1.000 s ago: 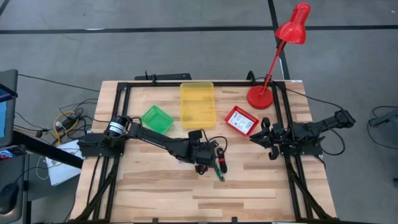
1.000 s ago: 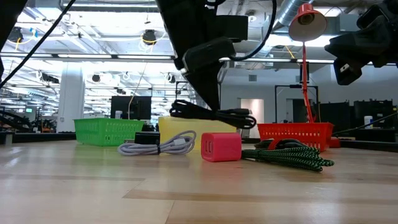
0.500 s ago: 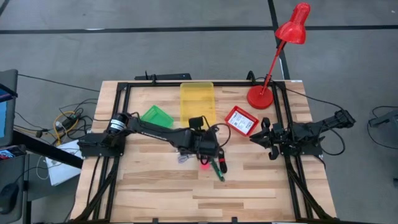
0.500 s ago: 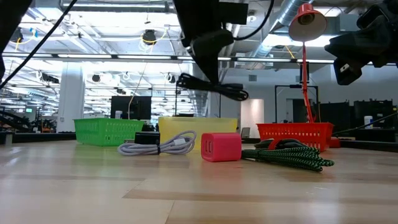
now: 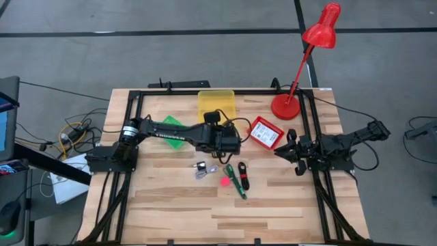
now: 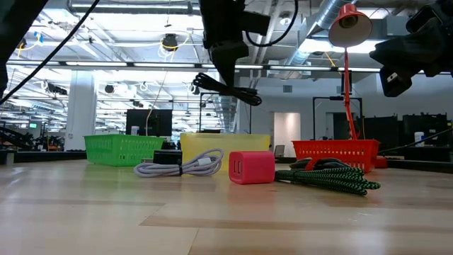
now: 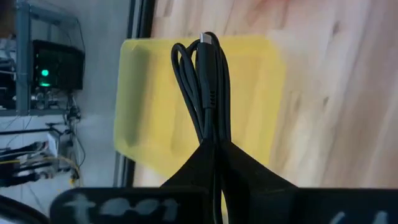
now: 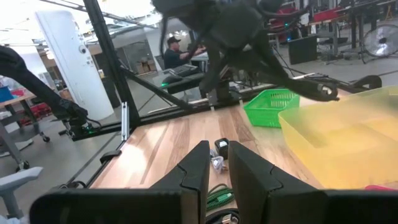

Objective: Pick and place items into bin
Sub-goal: Put the left black charger cable into the yellow bin

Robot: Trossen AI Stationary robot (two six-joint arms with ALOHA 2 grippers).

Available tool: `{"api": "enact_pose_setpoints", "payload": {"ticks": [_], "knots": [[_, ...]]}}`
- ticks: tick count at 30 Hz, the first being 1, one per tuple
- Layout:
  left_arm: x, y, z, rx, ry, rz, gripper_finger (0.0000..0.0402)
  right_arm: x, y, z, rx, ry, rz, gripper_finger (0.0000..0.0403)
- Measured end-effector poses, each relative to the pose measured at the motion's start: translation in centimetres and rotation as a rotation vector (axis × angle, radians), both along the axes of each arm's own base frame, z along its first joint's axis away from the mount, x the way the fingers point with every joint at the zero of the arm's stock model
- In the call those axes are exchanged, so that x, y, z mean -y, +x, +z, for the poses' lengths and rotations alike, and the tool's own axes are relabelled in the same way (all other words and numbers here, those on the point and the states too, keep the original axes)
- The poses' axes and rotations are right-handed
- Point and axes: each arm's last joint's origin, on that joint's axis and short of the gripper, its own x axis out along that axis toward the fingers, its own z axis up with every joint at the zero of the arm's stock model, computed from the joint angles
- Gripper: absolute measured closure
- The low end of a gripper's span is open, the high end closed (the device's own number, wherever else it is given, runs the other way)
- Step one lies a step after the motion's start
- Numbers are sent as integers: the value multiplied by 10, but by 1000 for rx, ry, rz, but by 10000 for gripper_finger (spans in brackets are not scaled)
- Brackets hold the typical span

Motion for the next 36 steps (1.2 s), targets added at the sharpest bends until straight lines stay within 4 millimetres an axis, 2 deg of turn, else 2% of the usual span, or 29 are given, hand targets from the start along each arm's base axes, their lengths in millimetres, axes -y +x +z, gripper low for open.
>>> {"api": "enact_pose_setpoints", "payload": {"ticks": [12,22,36], "knots": [[-26,-16,20,-140,0,67,401,0,0,0,0,0,0,349],[-40,-15,22,-155,5,57,401,0,0,0,0,0,0,349],[-86,-6,24,-58,-64,44,401,0,0,0,0,0,0,349]]}}
